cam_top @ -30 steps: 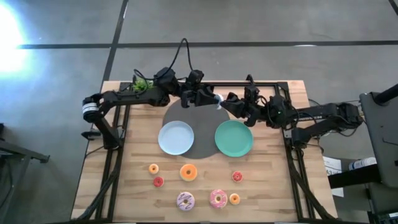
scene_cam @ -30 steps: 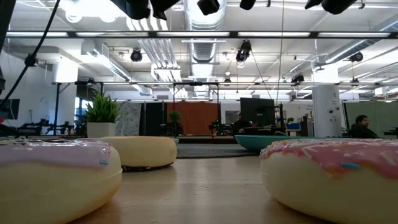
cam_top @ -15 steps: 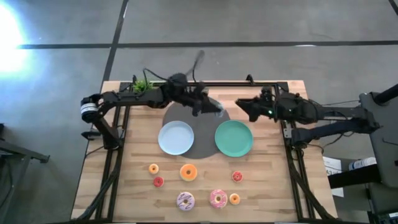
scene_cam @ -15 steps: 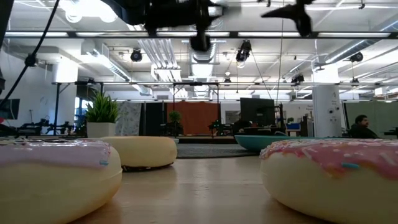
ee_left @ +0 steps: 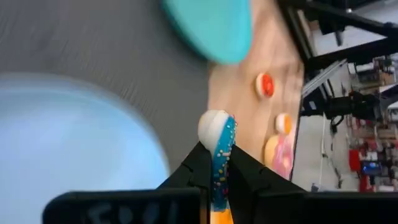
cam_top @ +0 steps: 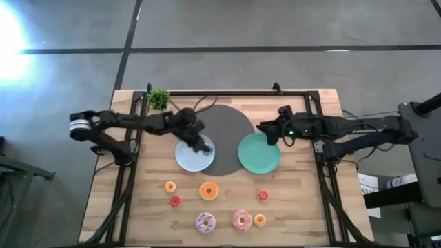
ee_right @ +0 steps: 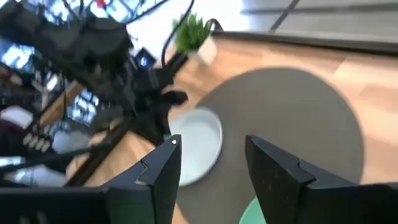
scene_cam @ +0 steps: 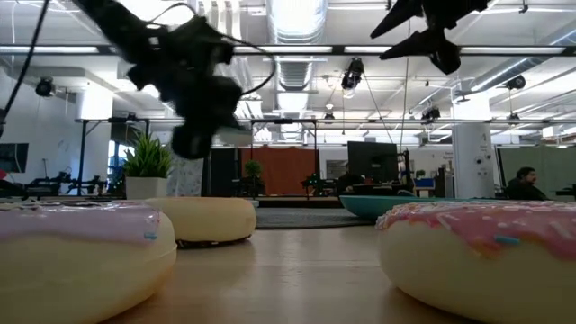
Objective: Pick & Place donuts
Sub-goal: Put the bottom right small orange donut on the light blue plate
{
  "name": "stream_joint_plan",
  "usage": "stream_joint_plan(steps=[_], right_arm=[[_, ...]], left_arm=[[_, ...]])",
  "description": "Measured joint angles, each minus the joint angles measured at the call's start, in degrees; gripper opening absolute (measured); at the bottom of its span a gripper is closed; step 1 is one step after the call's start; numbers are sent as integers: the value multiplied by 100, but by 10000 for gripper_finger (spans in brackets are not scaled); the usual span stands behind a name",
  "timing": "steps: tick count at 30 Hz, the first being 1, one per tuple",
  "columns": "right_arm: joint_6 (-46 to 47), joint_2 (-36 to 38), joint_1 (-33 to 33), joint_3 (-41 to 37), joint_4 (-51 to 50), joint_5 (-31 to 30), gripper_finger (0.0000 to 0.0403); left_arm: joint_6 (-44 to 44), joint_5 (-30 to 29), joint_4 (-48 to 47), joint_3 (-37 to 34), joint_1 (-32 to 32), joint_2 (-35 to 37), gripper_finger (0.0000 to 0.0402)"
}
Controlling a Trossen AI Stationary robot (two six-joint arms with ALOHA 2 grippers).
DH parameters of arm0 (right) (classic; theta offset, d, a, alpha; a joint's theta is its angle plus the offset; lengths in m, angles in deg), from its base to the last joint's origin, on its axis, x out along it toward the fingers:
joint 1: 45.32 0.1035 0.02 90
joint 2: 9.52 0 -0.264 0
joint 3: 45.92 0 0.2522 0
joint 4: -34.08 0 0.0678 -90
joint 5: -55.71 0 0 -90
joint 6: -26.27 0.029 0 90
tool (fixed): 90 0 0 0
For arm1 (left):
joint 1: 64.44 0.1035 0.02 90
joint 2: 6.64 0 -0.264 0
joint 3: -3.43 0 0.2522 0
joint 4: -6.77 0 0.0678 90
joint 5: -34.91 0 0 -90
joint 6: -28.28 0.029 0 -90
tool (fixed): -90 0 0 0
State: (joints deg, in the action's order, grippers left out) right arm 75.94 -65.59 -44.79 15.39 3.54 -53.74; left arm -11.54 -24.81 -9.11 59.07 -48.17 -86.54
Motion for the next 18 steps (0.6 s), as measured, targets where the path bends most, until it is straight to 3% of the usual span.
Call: stream_joint_plan(steps=[8, 18], right_arm=[[-11, -539, -24, 0, 116, 361, 169], [50, -845, -13, 2, 472, 717, 169]], left_arm=[[-771, -432, 329, -1517, -75, 628, 9], [-1124, -275, 198, -1583, -283, 582, 39]])
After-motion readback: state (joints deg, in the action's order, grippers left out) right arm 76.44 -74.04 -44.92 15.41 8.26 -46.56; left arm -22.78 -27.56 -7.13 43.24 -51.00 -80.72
